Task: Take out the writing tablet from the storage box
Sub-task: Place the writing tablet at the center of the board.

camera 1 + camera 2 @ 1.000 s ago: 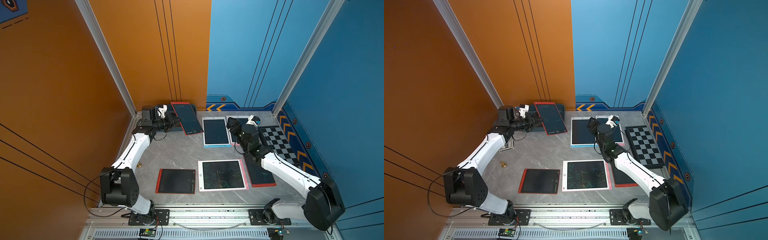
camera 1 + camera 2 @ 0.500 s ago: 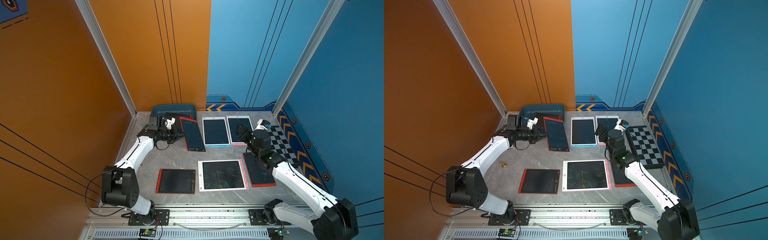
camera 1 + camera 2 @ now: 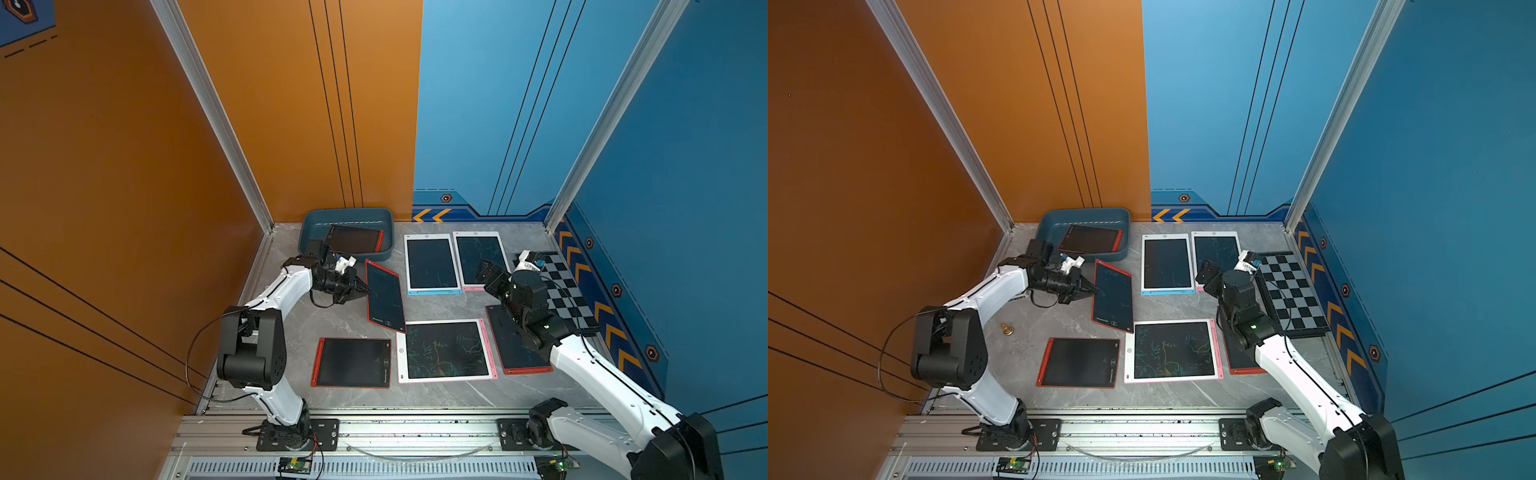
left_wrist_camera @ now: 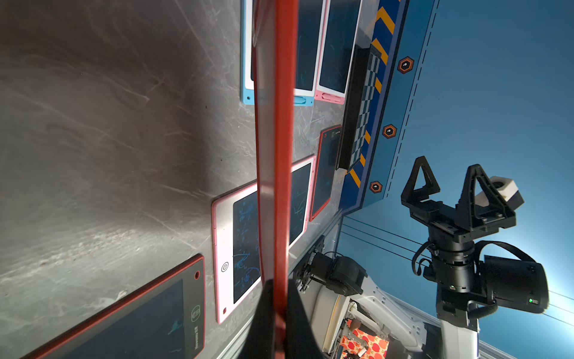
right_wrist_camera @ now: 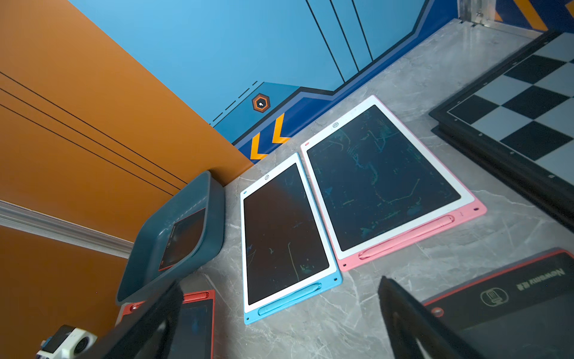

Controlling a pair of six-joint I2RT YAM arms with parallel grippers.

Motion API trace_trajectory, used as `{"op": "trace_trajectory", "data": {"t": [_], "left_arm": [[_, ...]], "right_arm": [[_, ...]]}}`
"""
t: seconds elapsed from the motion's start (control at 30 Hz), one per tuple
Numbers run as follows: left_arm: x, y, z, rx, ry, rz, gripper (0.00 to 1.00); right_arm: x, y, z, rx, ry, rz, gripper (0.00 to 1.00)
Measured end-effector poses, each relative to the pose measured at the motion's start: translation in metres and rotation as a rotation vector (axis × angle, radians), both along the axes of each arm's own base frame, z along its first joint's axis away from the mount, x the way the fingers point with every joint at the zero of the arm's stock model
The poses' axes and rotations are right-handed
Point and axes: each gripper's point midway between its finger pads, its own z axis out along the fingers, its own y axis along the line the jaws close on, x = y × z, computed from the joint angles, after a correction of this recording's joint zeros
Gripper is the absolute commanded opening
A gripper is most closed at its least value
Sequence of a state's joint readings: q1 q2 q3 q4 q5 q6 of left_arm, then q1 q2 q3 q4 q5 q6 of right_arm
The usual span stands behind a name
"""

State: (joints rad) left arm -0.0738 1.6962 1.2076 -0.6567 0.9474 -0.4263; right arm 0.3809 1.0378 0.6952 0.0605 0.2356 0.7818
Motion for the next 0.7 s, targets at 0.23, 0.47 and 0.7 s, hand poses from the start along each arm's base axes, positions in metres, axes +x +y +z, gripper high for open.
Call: {"op": "trace_trajectory", "data": {"t": [0.23,0.47,0.7], "left_arm": [[0.005,0.010,-0.029,-0.003,0.087,0.003,0.00],[0.017,0.025,-0.046,-0.006,0.114,-0.016,0.00],[0.028,0.042,-0.058,0.026,0.108,-0.057,0.00]], "right_arm": [[0.000,-0.001,-0.005,0.002,0.005,0.000,1.00],[0.003,0.000,-0.012,0.004,0.018,0.009,1.00],[0.009,0.001,-0.021,0.009,0.033,0.017,1.00]]}}
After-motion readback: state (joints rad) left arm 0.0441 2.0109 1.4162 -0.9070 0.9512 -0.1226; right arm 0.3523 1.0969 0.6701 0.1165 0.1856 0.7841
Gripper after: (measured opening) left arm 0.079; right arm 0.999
